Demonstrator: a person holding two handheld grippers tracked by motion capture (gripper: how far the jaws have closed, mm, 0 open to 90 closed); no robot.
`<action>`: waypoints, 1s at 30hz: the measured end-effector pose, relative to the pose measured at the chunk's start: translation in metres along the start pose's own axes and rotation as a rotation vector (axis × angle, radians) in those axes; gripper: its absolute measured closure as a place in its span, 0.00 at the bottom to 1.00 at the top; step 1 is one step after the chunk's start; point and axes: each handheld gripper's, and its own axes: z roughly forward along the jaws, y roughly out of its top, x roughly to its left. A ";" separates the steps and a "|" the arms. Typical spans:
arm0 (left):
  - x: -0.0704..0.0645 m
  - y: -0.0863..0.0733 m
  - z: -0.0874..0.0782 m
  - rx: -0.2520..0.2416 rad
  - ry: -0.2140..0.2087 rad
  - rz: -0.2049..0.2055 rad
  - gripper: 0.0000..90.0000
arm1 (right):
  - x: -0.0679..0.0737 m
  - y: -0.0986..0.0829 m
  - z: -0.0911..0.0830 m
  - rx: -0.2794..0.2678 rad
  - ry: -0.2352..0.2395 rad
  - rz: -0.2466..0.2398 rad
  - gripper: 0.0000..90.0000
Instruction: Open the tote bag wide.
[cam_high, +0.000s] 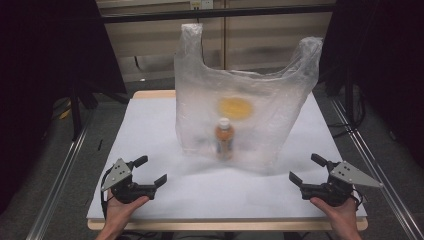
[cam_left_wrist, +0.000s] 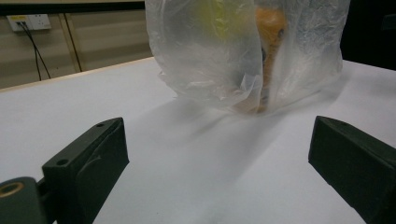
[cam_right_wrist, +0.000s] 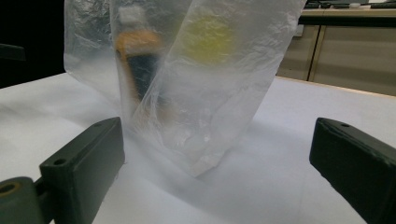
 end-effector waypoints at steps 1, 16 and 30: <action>-0.003 0.000 0.000 -0.008 0.025 -0.012 0.05 | 0.000 0.000 0.000 0.002 0.001 0.001 0.04; 0.000 0.001 0.003 0.018 -0.007 -0.028 0.31 | 0.003 0.000 0.007 0.048 0.051 -0.011 0.30; -0.007 0.008 0.008 0.079 -0.146 0.004 0.74 | 0.003 0.007 0.011 0.055 0.181 -0.021 0.81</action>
